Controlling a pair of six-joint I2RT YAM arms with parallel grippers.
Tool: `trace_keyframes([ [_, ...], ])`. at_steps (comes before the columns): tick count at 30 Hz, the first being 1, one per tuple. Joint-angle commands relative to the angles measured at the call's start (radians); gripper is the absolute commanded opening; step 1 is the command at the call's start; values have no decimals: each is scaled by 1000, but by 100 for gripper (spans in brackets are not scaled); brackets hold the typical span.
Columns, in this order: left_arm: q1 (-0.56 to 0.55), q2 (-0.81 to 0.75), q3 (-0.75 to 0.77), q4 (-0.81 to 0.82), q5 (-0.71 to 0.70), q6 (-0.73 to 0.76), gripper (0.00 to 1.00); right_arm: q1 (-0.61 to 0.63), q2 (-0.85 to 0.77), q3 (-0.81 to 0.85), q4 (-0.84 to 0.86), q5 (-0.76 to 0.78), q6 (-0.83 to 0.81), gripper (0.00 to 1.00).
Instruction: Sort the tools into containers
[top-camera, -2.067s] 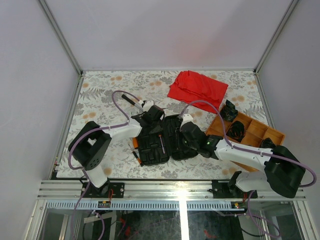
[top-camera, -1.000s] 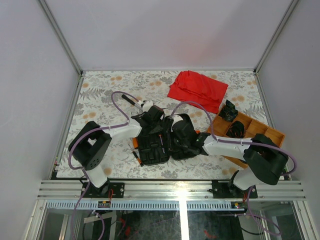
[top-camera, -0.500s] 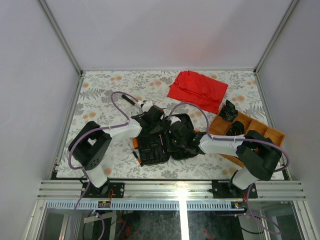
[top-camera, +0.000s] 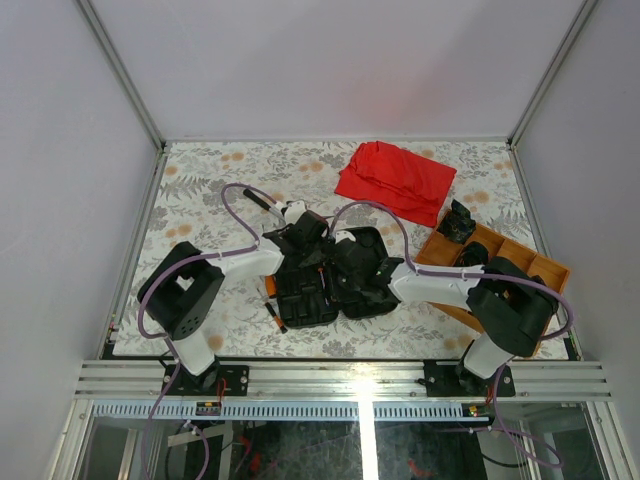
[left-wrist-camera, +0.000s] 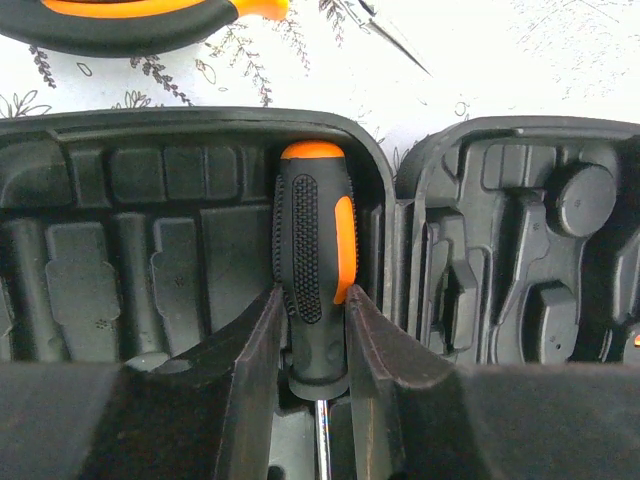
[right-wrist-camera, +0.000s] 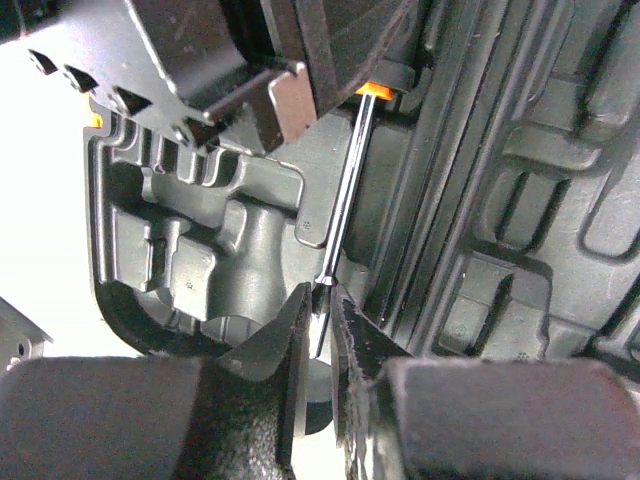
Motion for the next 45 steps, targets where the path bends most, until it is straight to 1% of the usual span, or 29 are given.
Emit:
trace_keyframes([
  [1, 2, 76, -63, -47, -16, -11, 25, 19, 35, 24, -51, 22, -19, 0],
  [8, 2, 67, -100, -38, -14, -20, 24, 22, 90, 20, -108, 71, 19, 0],
  [14, 3, 36, -156, -41, -18, -25, 23, 22, 67, -23, -151, 122, 24, 0],
  [21, 1, -39, -254, -56, -12, -58, 23, 23, 6, -66, -182, 99, -5, 0],
  [27, -25, -102, -324, -56, 2, -99, 23, 22, 6, -77, -201, 71, -30, 0],
  [33, -31, -91, -310, -60, -1, -98, 23, 22, 37, -58, -197, 32, -43, 0],
  [37, -32, -54, -270, -64, -2, -73, 22, 22, 96, -34, -217, 21, -48, 0],
  [39, -32, -36, -251, -66, 4, -64, 18, 23, 139, -28, -226, 21, -48, 0],
  [42, -32, -20, -239, -71, 10, -57, 2, 22, 166, -42, -235, 35, -33, 0],
  [43, -32, -16, -240, -74, 10, -58, 0, 24, 169, -47, -241, 45, -28, 0],
  [45, -32, -6, -243, -75, 13, -59, 0, 22, 172, -53, -259, 76, -16, 0],
])
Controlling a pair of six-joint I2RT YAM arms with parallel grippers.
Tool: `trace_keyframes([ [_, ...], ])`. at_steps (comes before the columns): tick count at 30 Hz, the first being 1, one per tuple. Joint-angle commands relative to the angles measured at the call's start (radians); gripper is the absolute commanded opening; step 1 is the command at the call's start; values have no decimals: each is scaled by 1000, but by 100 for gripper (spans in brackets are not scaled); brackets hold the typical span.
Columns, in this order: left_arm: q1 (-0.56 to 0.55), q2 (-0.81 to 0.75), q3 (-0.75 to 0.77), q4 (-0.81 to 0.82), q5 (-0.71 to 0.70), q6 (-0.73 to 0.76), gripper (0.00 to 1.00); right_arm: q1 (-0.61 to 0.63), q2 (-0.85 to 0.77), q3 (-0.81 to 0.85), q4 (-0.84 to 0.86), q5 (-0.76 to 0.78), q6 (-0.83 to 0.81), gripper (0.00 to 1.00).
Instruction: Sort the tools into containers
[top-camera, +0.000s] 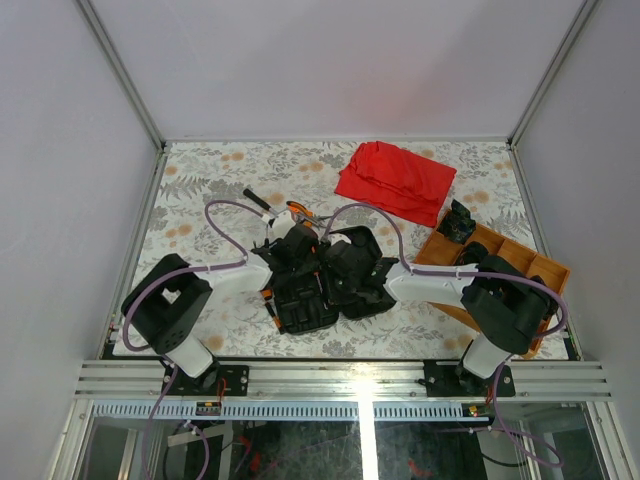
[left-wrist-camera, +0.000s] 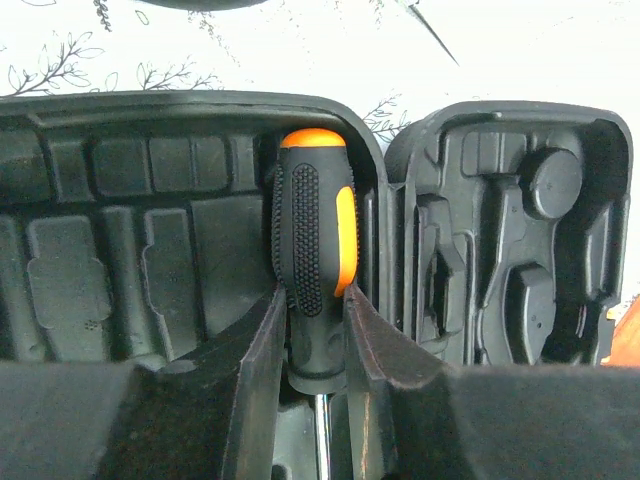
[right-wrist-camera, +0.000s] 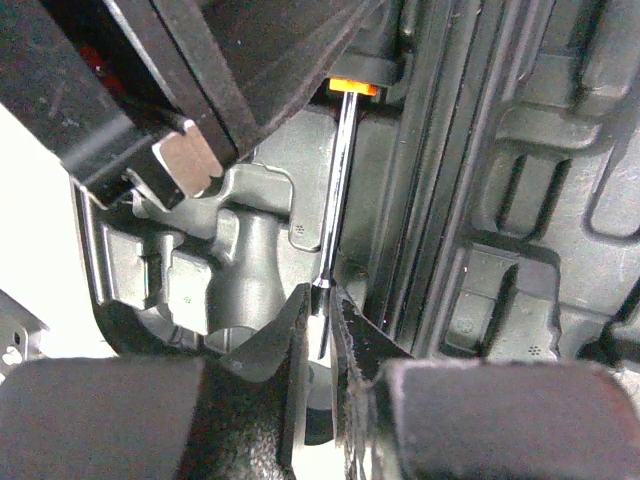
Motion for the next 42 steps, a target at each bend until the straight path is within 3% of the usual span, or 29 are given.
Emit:
trace_keyframes([
  [1, -7, 107, -57, -218, 33, 42, 0, 2, 123, -78, -217, 97, -10, 0],
  [16, -9, 168, -71, -191, 93, 61, 0, 3, 220, -76, -344, 232, 92, 0],
  [37, -48, 218, -105, -136, 141, 15, 0, 152, 484, -59, -352, 219, 197, 0],
  [42, -47, 222, -110, -121, 144, 16, 0, 164, 485, -66, -352, 219, 205, 0],
])
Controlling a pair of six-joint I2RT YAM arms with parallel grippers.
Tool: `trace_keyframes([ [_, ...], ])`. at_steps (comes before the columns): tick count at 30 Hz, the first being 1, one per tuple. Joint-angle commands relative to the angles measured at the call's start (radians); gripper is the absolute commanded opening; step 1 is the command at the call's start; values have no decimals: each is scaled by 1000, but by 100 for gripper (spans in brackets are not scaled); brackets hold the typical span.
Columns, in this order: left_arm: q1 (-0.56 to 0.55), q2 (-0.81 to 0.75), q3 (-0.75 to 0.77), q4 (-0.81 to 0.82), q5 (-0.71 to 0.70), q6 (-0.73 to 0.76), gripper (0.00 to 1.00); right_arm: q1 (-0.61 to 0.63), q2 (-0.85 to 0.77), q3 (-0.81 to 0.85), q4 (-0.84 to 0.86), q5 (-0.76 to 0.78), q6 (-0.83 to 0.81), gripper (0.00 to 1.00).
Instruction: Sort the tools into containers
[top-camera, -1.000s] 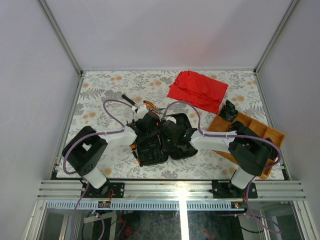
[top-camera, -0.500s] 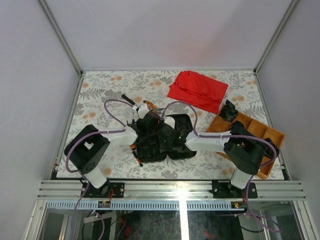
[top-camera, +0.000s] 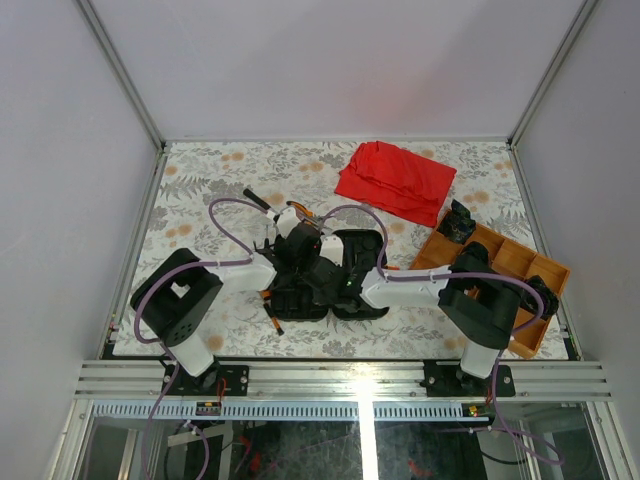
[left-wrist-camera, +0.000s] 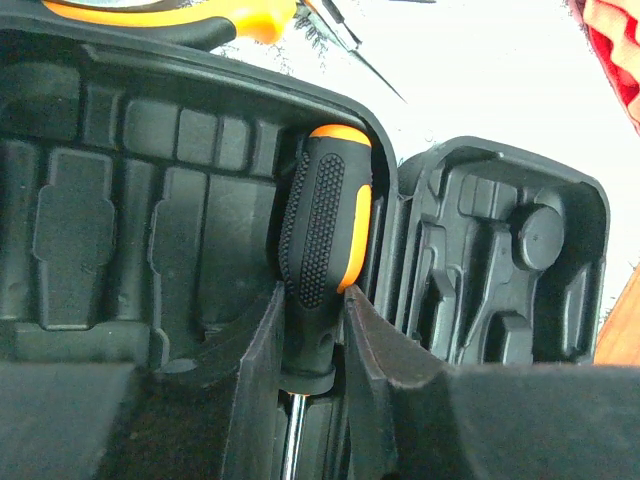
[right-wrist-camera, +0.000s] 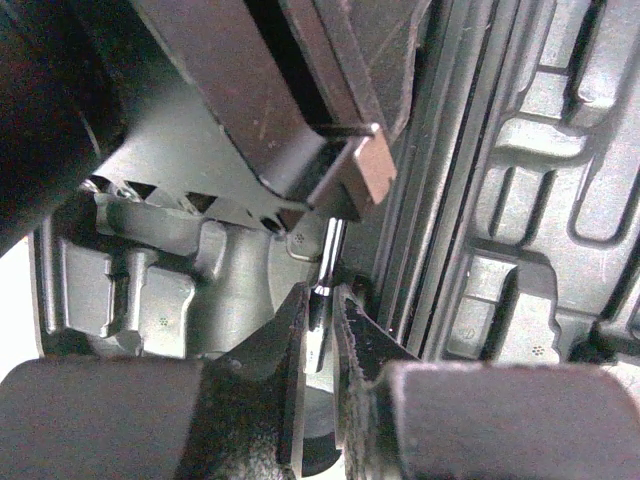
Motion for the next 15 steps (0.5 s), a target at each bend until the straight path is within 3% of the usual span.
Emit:
trace_keyframes([
  [1, -44, 144, -104, -269, 151, -10, 0, 27, 311, -186, -280, -136, 9, 0],
  [10, -38, 68, -143, -306, 145, -1, 0, -81, 28, -233, -341, -106, -112, 0],
  [15, -47, 2, -183, -320, 152, -29, 0, -123, -49, -261, -358, -125, -178, 0],
])
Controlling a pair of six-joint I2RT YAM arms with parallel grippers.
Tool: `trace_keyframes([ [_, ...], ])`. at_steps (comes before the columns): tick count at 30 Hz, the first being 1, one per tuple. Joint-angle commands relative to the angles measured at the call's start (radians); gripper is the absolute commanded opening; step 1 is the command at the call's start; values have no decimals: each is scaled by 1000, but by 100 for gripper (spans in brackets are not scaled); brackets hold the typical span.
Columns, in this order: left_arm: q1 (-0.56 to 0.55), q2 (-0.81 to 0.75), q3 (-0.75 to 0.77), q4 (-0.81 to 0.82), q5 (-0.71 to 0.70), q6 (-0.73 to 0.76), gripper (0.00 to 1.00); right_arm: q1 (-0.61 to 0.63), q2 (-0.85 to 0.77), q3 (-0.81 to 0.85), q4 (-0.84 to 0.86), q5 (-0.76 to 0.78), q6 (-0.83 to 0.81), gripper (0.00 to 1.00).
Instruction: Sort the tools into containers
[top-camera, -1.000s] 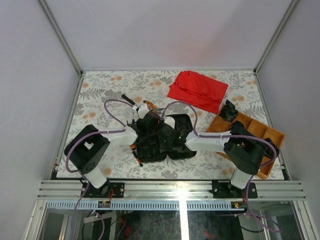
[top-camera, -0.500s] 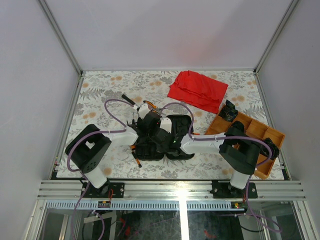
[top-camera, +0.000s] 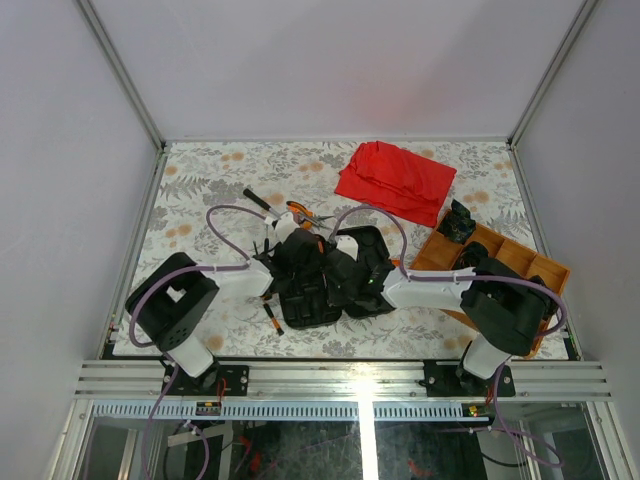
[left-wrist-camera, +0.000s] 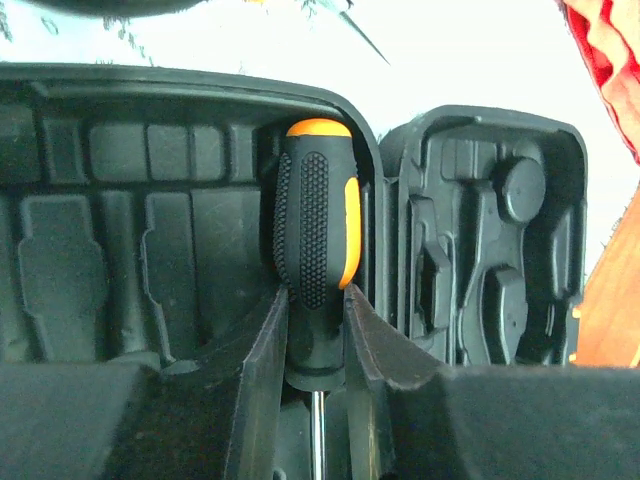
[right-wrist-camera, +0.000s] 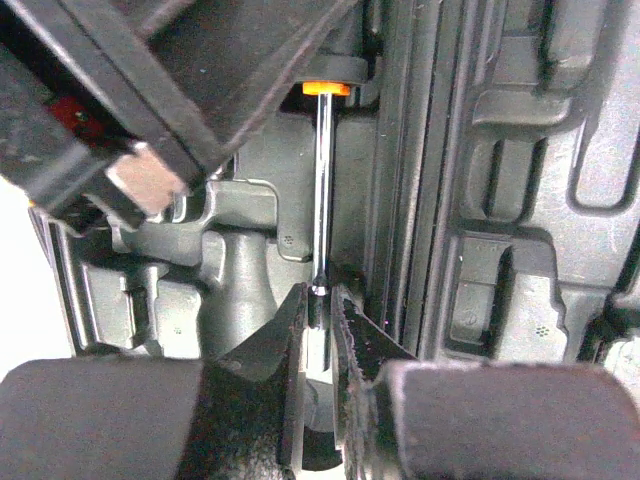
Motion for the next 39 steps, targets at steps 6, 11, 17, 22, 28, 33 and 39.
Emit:
trace_keyframes([
  [6, -95, -22, -154, -401, 128, -81, 0, -63, 68, -142, -396, -91, -181, 0],
  [11, -116, -26, -126, -426, 113, -94, 0, -63, 41, -130, -390, -118, -198, 0],
  [17, -107, -2, -51, -474, 80, -59, 0, -63, 23, -115, -399, -108, -225, 0],
  [22, -75, -2, -5, -491, 77, -29, 4, -64, 27, -113, -398, -104, -224, 0],
  [28, -35, -39, 22, -501, 78, 3, 13, -63, -20, -109, -393, -117, -234, 3],
  [33, -23, -49, 44, -502, 86, 31, 20, -63, -59, -81, -398, -144, -275, 6],
  [39, -14, -48, 86, -513, 93, 59, 27, -64, -54, -34, -409, -156, -305, 11],
])
